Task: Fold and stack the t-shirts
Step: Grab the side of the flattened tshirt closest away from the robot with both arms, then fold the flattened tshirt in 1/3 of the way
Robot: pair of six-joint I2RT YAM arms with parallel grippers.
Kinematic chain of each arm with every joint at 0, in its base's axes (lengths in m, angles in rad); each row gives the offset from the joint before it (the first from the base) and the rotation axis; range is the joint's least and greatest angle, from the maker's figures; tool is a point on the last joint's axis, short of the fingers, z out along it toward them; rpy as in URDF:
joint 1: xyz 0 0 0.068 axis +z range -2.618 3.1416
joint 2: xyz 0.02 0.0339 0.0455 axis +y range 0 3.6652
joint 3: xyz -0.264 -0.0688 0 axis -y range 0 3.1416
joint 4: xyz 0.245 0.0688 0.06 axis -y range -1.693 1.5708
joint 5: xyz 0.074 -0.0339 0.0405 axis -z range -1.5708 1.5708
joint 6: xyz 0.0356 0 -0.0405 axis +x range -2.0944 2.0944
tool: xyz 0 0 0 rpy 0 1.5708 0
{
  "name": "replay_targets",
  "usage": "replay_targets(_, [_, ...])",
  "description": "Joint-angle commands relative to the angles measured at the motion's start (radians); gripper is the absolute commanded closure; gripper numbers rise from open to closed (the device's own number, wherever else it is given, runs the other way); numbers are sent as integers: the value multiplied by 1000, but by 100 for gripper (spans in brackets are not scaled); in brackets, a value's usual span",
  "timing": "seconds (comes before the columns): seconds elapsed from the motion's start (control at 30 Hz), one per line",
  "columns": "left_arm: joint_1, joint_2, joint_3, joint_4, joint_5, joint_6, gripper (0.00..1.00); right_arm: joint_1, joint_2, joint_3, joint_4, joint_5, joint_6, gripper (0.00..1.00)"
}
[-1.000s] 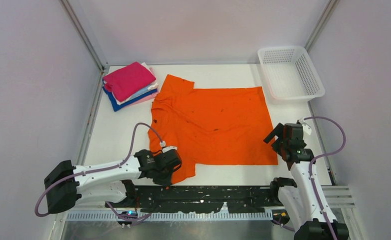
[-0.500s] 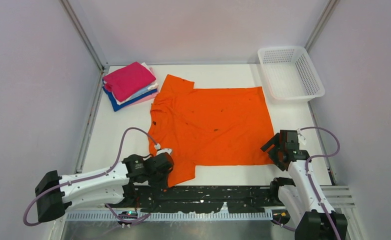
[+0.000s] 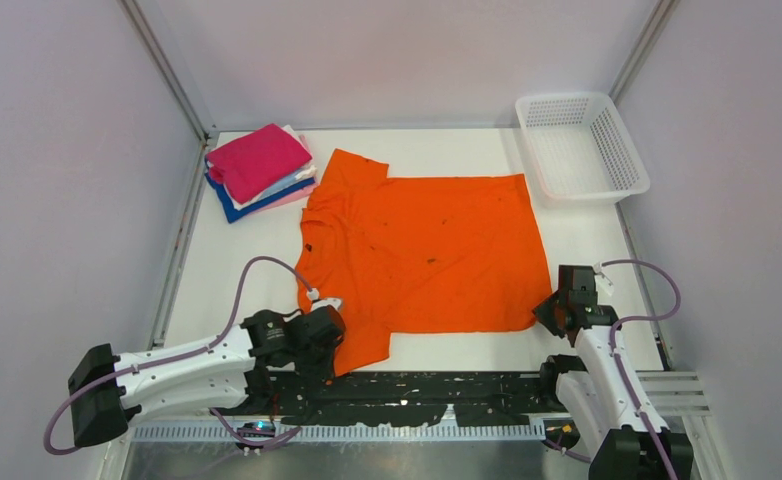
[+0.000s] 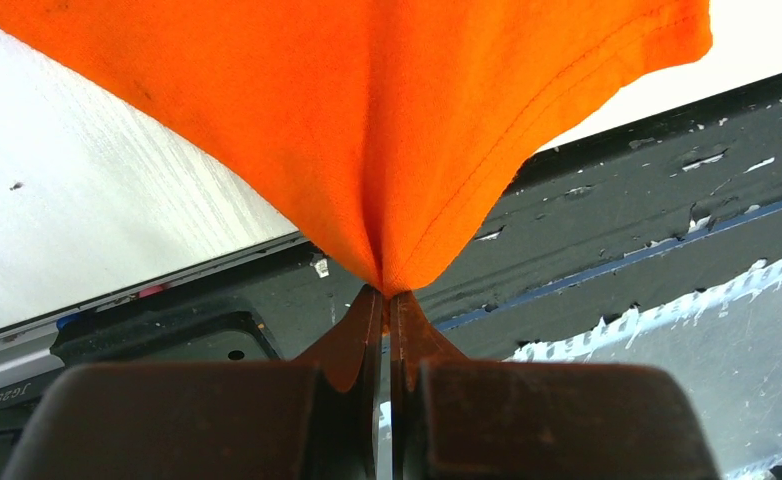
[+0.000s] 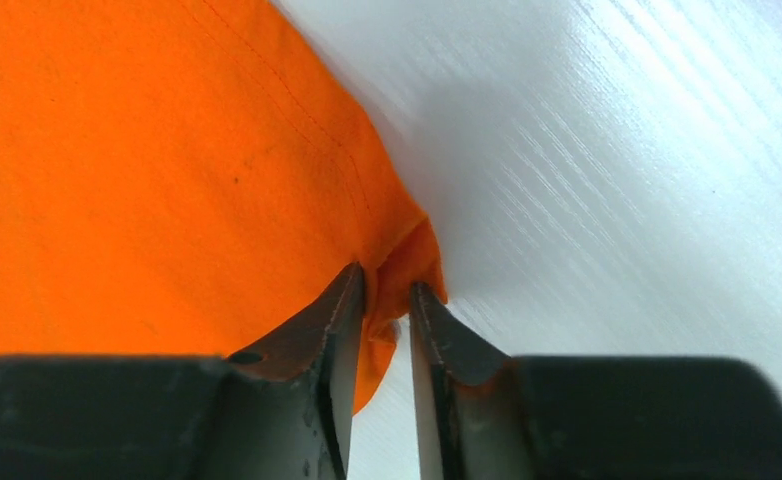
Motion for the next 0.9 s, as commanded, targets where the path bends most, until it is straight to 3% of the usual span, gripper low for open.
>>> replay_targets(0.0, [-3,-8,18,-27,14,-15,100,-2,-16,-11,2,19,5,78])
replay_targets(0.2, [-2,-17,19,-30,7,-23,100,-2,6,-6,28,-2,-20,94])
replay_targets(0.43, [18,-10,89,31,-3,51,100,-2,4,44,-9,-46,-83,95])
replay_targets(0.57, [97,20,144,70,22,144,100,-2,16,67,1,-90,-112,95])
replay_targets(0.73, [280,75,188,164,194,255,100,-2,74,129,16,-137,-155,95])
replay_targets(0.87, [352,155,285,188,199,324,100,-2,137,170,62,-199,-173,95])
